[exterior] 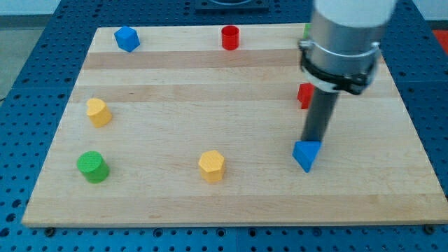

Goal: Move blue triangle a bit right

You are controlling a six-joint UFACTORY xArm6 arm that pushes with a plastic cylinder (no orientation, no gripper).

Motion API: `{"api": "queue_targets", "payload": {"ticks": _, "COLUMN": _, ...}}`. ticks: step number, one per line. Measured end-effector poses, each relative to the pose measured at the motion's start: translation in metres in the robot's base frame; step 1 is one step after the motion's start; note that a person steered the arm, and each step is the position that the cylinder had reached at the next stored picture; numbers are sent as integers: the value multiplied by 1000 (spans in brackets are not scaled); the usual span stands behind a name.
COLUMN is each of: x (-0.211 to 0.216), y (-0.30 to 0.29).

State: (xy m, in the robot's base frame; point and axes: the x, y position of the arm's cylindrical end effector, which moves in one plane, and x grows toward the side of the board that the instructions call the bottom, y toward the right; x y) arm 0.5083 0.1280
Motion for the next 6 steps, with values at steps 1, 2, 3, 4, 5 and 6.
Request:
{"api": "queue_targets", "payload": {"ticks": 1, "x": 32, "y": -3}}
{"api": "queue_targets", "payload": {"ticks": 2, "x": -27, "y": -34}}
{"api": "queue_targets", "payload": {"ticks": 3, "x": -4, "y": -102}}
{"api": "queue_targets", "payload": {"ticks": 4, "x": 41, "y": -93}}
{"api": "queue_targets", "payload": {"ticks": 5, "x": 66, "y": -44}}
{"api": "queue_targets", "payload": {"ticks": 6, "x": 63, "y": -11}}
